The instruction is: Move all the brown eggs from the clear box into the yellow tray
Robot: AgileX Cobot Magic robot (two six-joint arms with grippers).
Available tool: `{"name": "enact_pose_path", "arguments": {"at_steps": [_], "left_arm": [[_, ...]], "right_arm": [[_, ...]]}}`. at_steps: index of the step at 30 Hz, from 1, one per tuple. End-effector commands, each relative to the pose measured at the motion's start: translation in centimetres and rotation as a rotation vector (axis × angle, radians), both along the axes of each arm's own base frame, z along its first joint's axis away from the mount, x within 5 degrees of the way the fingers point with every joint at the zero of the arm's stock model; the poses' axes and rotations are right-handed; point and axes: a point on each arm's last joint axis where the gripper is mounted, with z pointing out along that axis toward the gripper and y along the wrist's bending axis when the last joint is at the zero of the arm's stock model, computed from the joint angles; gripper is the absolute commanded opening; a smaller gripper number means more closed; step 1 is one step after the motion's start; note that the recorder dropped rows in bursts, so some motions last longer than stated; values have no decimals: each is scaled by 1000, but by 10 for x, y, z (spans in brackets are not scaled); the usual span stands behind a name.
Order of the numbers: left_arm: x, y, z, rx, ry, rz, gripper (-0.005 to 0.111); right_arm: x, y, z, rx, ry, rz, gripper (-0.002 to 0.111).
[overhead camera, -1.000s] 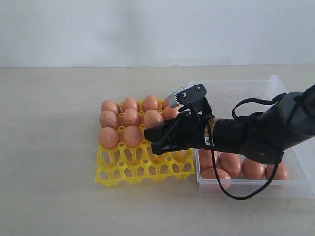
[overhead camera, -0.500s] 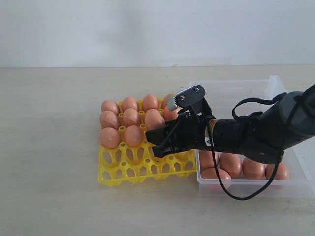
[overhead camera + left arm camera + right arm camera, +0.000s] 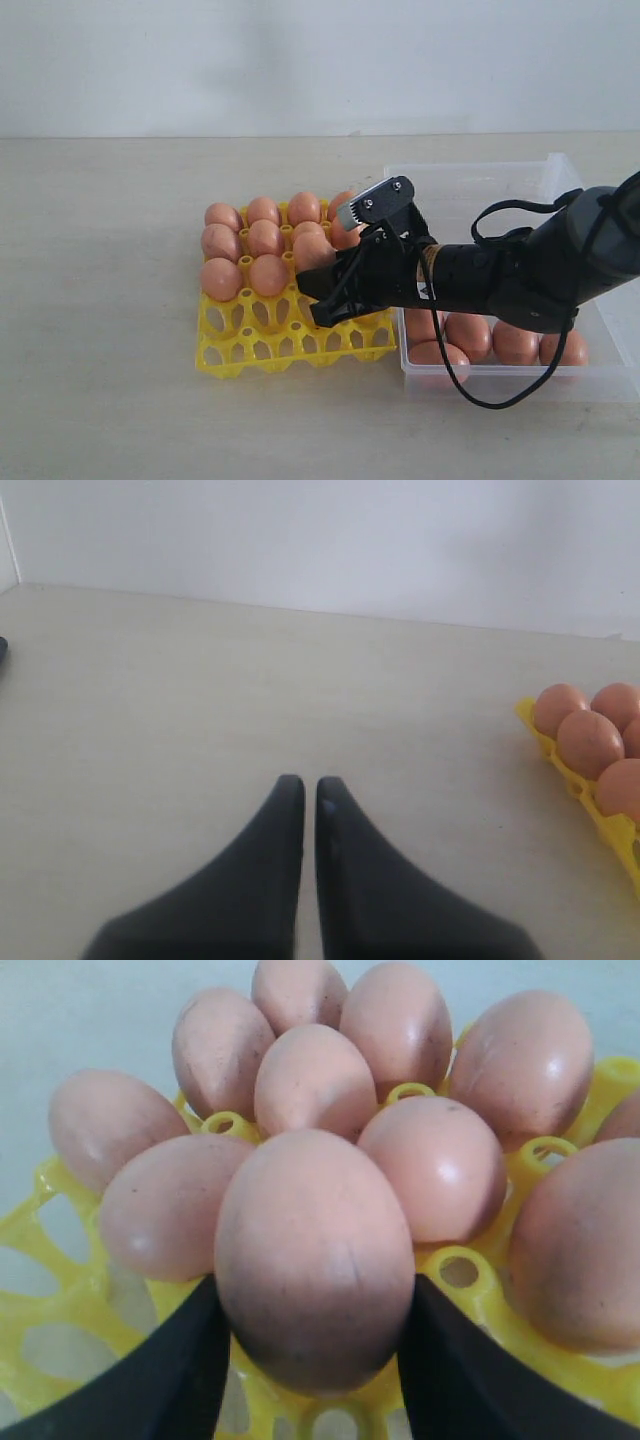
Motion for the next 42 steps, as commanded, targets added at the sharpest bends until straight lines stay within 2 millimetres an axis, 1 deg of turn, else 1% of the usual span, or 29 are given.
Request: {"name": "enact_pose_path", "arguments": {"at_steps": [1, 2, 4, 14, 18, 22, 26, 31, 33, 34, 36, 38, 39, 40, 42], "left_arm": [[0, 0, -1, 3, 1, 0, 4], [0, 0, -1, 3, 1, 0, 4], [0, 0, -1, 3, 1, 0, 4], [0, 0, -1, 3, 1, 0, 4], [0, 0, -1, 3, 1, 0, 4], [0, 0, -1, 3, 1, 0, 4], [0, 0, -1, 3, 1, 0, 4], [0, 0, -1, 3, 1, 0, 4], [0, 0, -1, 3, 1, 0, 4], [0, 0, -1, 3, 1, 0, 4], [0, 0, -1, 3, 1, 0, 4], [0, 0, -1, 3, 1, 0, 4], [0, 0, -1, 3, 1, 0, 4], [0, 0, -1, 3, 1, 0, 4], [0, 0, -1, 3, 1, 0, 4]], "right_arm": [[0, -3, -2, -29, -1, 10, 41], [0, -3, -2, -29, -1, 10, 48], [0, -3, -2, -29, -1, 10, 51], [0, -3, -2, -31, -2, 13, 51], [0, -2, 1, -31, -11, 19, 51], [0, -3, 19, -25, -54, 14, 51], [-1, -6, 49, -39, -117, -6, 51], [-7, -15, 92, -96, -184, -63, 51], [-12, -21, 111, -114, -210, -98, 47], [-15, -24, 123, -118, -224, -126, 41], [-24, -32, 148, -128, -260, -173, 24], [-35, -43, 168, -196, -282, -227, 4], [-39, -50, 172, -254, -273, -255, 0], [-44, -59, 173, -353, -240, -294, 0], [-52, -82, 166, -532, -98, -406, 0]]}}
